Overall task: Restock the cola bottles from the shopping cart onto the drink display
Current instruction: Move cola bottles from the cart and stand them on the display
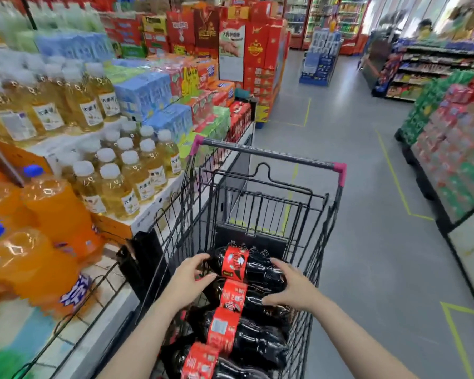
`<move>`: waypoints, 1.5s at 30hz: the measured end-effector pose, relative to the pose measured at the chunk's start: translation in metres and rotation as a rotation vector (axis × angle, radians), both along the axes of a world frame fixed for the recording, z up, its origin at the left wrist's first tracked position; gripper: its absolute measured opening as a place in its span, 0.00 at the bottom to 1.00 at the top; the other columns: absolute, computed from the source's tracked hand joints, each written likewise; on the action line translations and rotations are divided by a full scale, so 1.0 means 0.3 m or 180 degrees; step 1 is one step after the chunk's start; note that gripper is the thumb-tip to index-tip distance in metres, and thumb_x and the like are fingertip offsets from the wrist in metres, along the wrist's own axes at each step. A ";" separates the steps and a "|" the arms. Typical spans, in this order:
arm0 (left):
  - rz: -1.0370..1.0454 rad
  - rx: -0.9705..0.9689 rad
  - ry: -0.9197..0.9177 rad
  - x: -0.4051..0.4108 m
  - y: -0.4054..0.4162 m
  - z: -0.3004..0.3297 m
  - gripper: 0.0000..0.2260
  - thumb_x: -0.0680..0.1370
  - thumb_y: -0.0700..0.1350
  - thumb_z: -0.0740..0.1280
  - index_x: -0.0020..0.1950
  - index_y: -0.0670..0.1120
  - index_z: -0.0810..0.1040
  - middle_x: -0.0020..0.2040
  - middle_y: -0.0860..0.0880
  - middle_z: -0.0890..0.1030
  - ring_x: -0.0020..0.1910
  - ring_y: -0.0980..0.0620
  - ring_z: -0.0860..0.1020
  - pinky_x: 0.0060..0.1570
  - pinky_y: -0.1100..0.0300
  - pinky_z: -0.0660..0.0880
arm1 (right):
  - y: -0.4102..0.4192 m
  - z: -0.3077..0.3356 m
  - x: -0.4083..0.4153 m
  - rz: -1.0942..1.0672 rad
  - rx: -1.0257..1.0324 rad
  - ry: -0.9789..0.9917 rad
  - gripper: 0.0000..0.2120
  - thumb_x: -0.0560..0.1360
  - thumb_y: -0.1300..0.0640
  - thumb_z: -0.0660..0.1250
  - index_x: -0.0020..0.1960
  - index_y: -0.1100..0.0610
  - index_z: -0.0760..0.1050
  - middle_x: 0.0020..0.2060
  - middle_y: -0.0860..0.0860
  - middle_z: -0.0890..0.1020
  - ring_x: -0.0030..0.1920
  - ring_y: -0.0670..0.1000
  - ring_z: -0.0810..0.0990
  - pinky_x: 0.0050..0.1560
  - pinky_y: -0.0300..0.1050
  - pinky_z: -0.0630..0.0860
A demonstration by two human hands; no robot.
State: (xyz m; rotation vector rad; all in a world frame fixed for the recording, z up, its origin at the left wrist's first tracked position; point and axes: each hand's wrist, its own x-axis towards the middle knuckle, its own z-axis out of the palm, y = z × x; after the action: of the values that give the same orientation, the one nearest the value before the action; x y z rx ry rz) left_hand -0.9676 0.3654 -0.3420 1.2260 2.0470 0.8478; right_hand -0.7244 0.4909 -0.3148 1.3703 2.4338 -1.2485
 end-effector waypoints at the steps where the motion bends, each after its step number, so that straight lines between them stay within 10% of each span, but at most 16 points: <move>1: 0.0046 -0.0054 -0.0041 -0.011 0.039 -0.020 0.24 0.76 0.51 0.69 0.70 0.53 0.67 0.63 0.50 0.71 0.55 0.54 0.74 0.53 0.66 0.70 | 0.049 -0.024 -0.021 -0.0005 -0.0059 -0.0041 0.50 0.61 0.41 0.76 0.75 0.41 0.51 0.75 0.52 0.54 0.74 0.55 0.57 0.71 0.52 0.60; 15: 0.1016 -0.0910 -0.1240 -0.072 0.447 -0.501 0.39 0.72 0.60 0.69 0.75 0.64 0.49 0.75 0.50 0.62 0.74 0.45 0.60 0.70 0.50 0.60 | 0.444 -0.494 -0.200 -0.0682 -0.0430 -0.0937 0.56 0.58 0.38 0.78 0.75 0.39 0.47 0.75 0.61 0.45 0.74 0.63 0.55 0.68 0.56 0.64; 23: 0.1558 -0.0418 -0.1488 -0.085 0.540 -0.617 0.33 0.69 0.53 0.75 0.70 0.58 0.64 0.70 0.52 0.68 0.69 0.50 0.66 0.66 0.54 0.64 | 0.464 -0.616 -0.178 -0.0768 -0.0182 -0.0750 0.53 0.54 0.44 0.82 0.71 0.38 0.56 0.71 0.60 0.54 0.68 0.64 0.64 0.65 0.55 0.71; 45: 0.1161 0.0338 -0.1020 -0.052 0.051 -0.077 0.34 0.65 0.55 0.77 0.67 0.55 0.68 0.59 0.52 0.76 0.60 0.52 0.73 0.59 0.61 0.66 | -0.103 -0.107 -0.090 -0.0889 0.0333 -0.0112 0.51 0.54 0.43 0.81 0.71 0.41 0.59 0.70 0.59 0.59 0.66 0.60 0.69 0.63 0.52 0.72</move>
State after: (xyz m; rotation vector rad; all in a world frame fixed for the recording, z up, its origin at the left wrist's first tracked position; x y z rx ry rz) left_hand -0.9831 0.3809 -0.3650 0.7153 2.0036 1.2480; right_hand -0.7512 0.4601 -0.3469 1.7959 2.3764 -1.1484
